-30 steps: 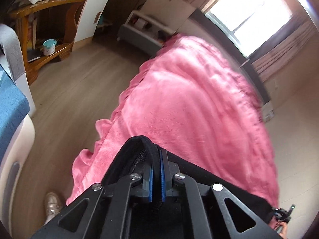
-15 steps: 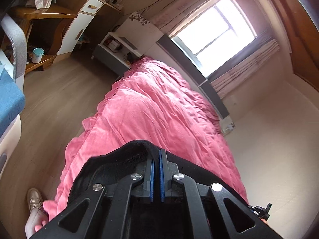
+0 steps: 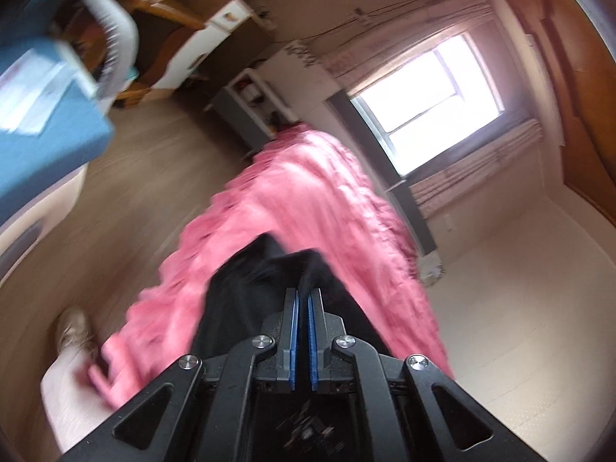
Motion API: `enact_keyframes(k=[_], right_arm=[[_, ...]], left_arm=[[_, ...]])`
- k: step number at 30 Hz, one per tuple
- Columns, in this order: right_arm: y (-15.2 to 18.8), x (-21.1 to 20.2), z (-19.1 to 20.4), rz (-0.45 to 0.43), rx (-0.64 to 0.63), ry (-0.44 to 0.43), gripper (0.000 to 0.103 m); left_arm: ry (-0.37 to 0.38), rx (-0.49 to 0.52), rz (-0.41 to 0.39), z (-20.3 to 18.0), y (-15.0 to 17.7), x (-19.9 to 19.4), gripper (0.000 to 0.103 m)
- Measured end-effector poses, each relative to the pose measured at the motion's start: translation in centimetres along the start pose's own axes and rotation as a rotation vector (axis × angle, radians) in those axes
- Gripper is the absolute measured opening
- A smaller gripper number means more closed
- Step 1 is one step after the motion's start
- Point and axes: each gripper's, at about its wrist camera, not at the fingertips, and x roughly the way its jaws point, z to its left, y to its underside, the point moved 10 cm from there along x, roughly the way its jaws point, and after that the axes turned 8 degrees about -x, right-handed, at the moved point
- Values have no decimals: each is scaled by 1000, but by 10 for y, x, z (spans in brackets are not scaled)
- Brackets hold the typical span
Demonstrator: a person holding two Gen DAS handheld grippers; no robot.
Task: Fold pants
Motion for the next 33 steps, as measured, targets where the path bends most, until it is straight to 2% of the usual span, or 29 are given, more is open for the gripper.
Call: enact_keyframes(k=[2, 3, 5, 6, 7, 8, 9, 11, 13, 16, 18, 19, 21, 22, 23, 24, 25, 26, 28, 30, 31, 33], right_arm=[[19, 4, -17, 21, 36, 15, 12], [25, 5, -22, 29, 41, 28, 13], [39, 4, -32, 33, 54, 55, 18], [44, 2, -35, 27, 65, 56, 20], [49, -4, -39, 14, 87, 73, 36], [52, -11, -43, -5, 104, 93, 53], [55, -23, -45, -56, 137, 98, 54], [56, -40, -40, -131, 166, 53, 55], [60, -53, -28, -176, 179, 12, 58], [63, -45, 5, -130, 141, -105, 59], [67, -28, 21, -74, 88, -109, 60], [70, -15, 22, -33, 76, -66, 61], [73, 6, 19, 0, 116, -54, 59], [74, 21, 16, 34, 139, -39, 45], [73, 30, 14, 58, 149, -20, 13], [73, 37, 14, 75, 159, -10, 6], [64, 37, 20, 62, 172, -35, 7], [49, 26, 35, 0, 154, -101, 6], [27, -8, 64, -121, 45, -193, 6], [22, -33, 79, -170, -21, -245, 6], [25, -40, 74, -171, -16, -246, 6], [40, -33, 48, -126, 6, -173, 6]], left_arm=[[-31, -6, 17, 18, 15, -1, 4], [-70, 6, 23, 28, 24, -1, 4], [-117, 11, 8, 42, 33, -2, 4], [-162, 1, -14, 52, 37, -4, 10], [-177, -8, -27, 55, 39, -7, 16], [-183, -32, -55, 57, 41, -11, 34], [-172, -54, -76, 56, 42, -15, 50], [-92, -119, -124, 45, 46, -23, 65], [-13, -161, -165, 27, 51, -28, 65], [59, -161, -125, -3, 67, -19, 72], [35, -100, -26, -17, 84, 6, 72], [7, -82, 7, -17, 89, 16, 72], [-44, -79, 47, -13, 97, 33, 72], [-65, -92, 67, -10, 100, 42, 72], [-79, -96, 80, -8, 101, 48, 72], [-97, -94, 87, -7, 100, 54, 72], [-113, -89, 83, -6, 98, 58, 72], [-120, -87, 81, -5, 97, 59, 72], [-123, -89, 86, -6, 93, 62, 72], [-123, -84, 97, -5, 94, 65, 72], [-127, -75, 105, -3, 95, 65, 72], [-146, -43, 121, 1, 99, 69, 72]])
